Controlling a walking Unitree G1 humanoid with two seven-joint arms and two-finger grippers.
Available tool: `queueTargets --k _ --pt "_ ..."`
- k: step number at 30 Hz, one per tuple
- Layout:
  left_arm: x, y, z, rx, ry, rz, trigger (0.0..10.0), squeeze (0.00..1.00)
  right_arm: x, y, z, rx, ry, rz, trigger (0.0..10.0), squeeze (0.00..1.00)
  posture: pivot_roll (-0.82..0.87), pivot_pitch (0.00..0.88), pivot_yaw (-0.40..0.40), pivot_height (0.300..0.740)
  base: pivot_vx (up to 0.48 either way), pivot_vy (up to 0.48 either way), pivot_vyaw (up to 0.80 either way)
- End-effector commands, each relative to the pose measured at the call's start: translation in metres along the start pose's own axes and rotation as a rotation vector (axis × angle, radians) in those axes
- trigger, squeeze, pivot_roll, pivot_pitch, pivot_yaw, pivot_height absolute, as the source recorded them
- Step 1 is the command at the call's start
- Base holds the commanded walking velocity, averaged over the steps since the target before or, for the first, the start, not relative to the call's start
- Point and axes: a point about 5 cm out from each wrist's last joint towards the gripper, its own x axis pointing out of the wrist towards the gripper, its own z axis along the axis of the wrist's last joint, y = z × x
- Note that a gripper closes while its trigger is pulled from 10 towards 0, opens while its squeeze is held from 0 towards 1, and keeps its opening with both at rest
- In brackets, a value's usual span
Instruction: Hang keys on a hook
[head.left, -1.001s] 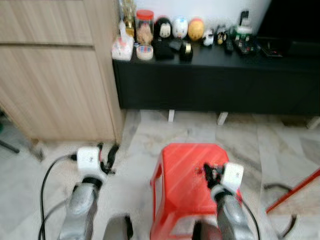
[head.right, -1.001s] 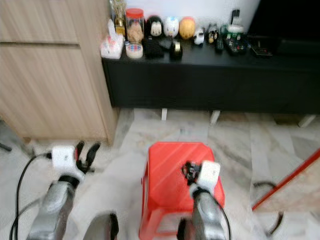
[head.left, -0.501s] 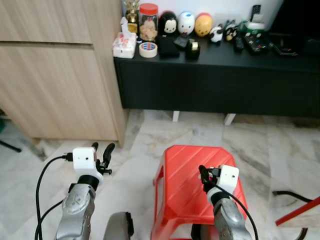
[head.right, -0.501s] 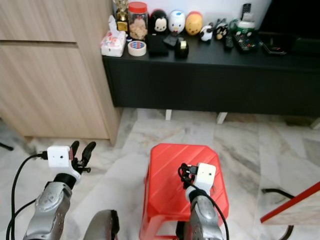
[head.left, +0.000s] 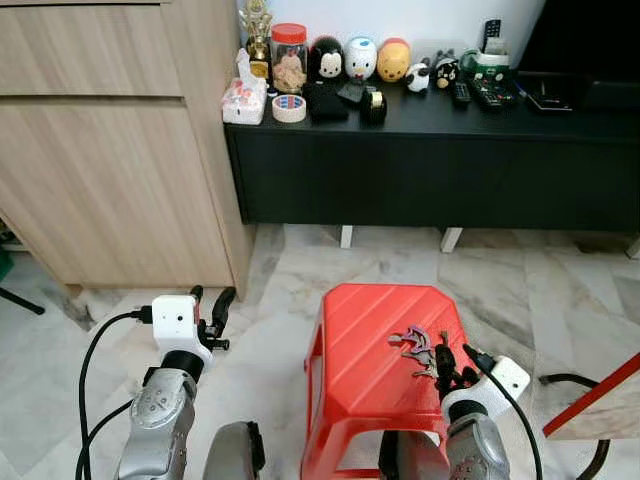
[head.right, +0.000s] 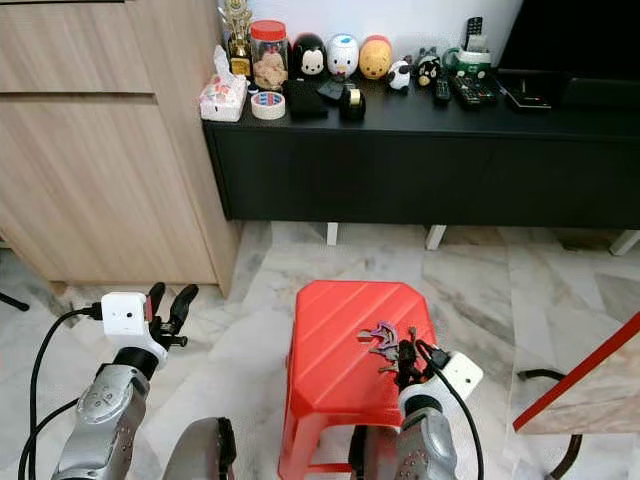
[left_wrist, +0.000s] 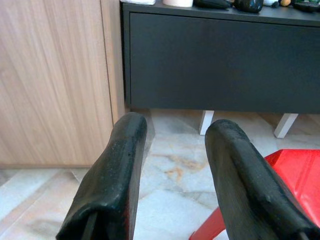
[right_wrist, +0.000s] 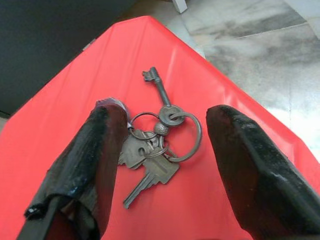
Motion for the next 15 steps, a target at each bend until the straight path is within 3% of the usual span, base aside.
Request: queueTargets --k 1,3,5,15 --pt "-0.0023 -0.002 -0.0026 0.012 0.013 -0.013 10.0 0.0 0.0007 -0.0041 -0.003 -0.003 0.024 -0.018 10.0 0.0 0.11 0.075 -0.056 0.587 0.0 0.0 0.0" --pt "-0.0023 -0.0019 -0.0026 0.012 0.014 -0.012 10.0 0.0 0.0008 -0.0043 -0.0036 -0.004 0.028 -0.017 10.0 0.0 0.11 0.075 -0.056 0.587 0.0 0.0 0.0" --pt "-0.0029 -0.0015 -0.003 0.014 0.015 -0.01 10.0 0.0 0.0021 -0.0081 -0.0066 0.064 0.055 -0.048 10.0 0.0 0.11 0.076 -0.056 0.587 0.0 0.0 0.0" --pt "-0.0035 -0.0003 -0.0042 0.018 0.021 -0.009 10.0 0.0 0.0076 -0.0013 -0.0078 0.104 0.082 -0.036 10.0 0.0 0.11 0.078 -0.055 0.587 0.0 0.0 0.0"
